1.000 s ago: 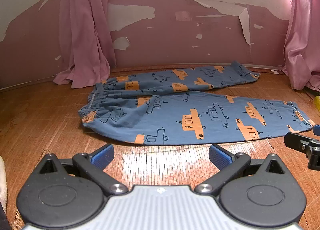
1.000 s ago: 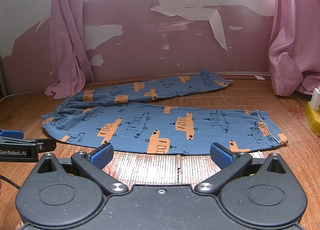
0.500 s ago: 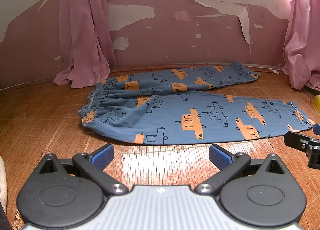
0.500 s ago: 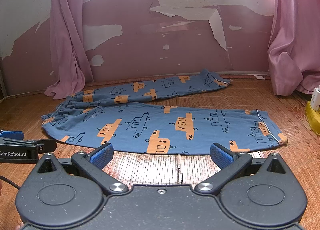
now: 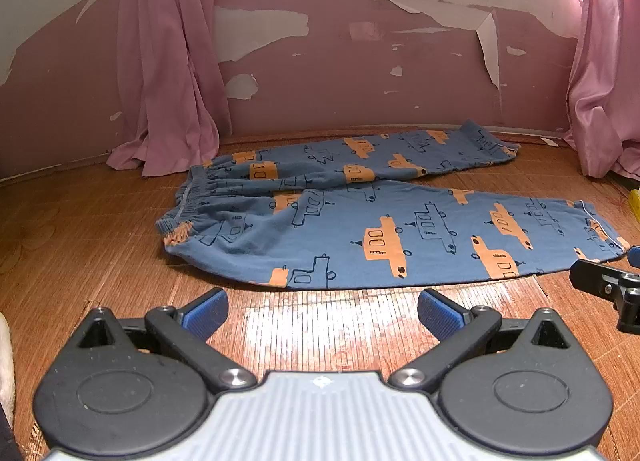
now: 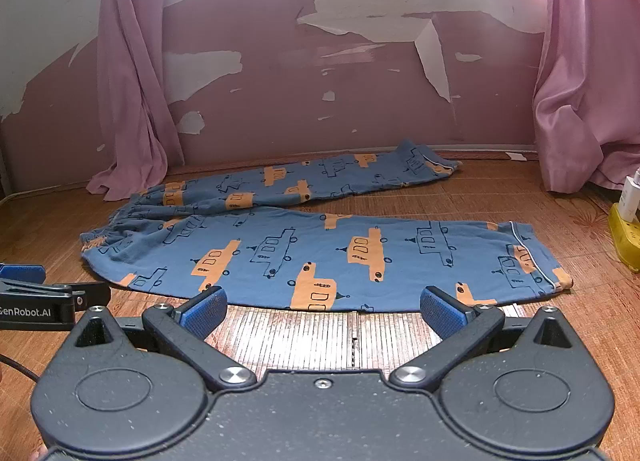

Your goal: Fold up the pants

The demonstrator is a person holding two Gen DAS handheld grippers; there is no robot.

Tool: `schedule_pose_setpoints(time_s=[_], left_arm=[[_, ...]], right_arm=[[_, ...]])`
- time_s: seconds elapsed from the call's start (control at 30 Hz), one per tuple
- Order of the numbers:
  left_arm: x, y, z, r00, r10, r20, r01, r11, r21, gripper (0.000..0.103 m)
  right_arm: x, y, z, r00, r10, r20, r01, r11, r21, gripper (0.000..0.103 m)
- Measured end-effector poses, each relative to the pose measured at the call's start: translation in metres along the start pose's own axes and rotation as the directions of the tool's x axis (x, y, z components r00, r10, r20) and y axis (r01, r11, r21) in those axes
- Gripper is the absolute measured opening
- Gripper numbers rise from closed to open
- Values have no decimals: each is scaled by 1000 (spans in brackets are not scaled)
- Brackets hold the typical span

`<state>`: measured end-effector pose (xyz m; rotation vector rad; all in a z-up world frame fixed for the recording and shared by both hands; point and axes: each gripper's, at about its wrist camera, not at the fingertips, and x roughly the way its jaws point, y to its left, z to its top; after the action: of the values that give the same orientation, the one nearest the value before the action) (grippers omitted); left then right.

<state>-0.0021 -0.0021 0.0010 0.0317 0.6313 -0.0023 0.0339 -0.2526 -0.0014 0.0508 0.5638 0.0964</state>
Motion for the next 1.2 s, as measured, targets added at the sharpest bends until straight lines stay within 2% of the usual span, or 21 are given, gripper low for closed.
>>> schedule_pose_setpoints(time_s=[0.67,0.83,0.93,1.07,1.2], left_arm=[[4,-1,-6,1000,-1,-18,1,1000,7,103],[10,3,-6,997,-26,-75,24,999,-21,103],[20,15,-4,986,-91,-142,74,990,-116,103],[32,32,18,974,-129,-189,83,969,-234,103],[42,47,69,985,-42,-166,8,980,-199,103]], right_arm=[[-2,0,-1,1000,-15,-9,15,1000,-5,102],[0,-1,2,1000,-20,-11,20,1000,12,102],[-1,-5,5,1000,-12,-7,12,999,47,102],[0,-15,11,1000,19,17,-20,999,45,103],[5,-29,24,997,67,47,-68,998,13,103]])
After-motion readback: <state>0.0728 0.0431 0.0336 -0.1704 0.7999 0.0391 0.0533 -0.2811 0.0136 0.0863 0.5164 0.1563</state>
